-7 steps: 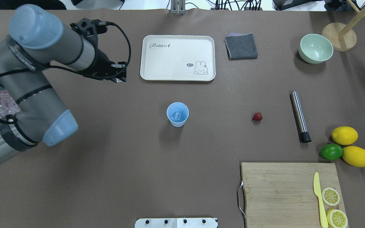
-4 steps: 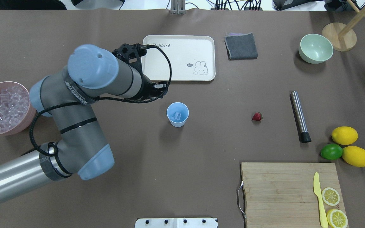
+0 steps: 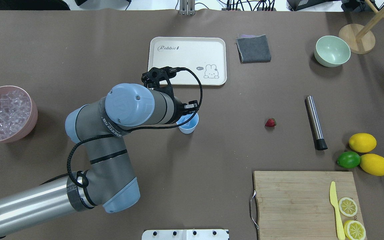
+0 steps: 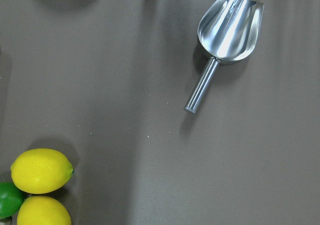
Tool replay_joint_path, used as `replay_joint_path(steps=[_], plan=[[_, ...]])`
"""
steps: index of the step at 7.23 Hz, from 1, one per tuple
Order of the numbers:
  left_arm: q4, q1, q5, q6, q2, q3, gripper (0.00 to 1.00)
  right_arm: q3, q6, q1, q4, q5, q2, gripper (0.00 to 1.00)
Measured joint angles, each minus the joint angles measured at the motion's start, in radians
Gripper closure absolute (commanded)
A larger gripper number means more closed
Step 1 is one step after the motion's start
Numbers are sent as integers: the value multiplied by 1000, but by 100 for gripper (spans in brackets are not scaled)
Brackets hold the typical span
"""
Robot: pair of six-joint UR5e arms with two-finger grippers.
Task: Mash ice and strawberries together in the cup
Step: 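Release the cube into the cup and return the left gripper to the bowl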
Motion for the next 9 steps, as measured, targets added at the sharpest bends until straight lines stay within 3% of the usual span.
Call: replay_joint_path(steps=[4, 6, 9], plan=[[-77, 5, 8, 9, 26, 11, 2, 0, 1, 0, 0, 1, 0, 0], [-58, 0, -4, 55, 74, -33, 0, 1, 1, 0, 0, 2, 0, 0], [210, -120, -179, 351, 208, -252, 0, 0, 3, 0, 0, 3, 0, 0]])
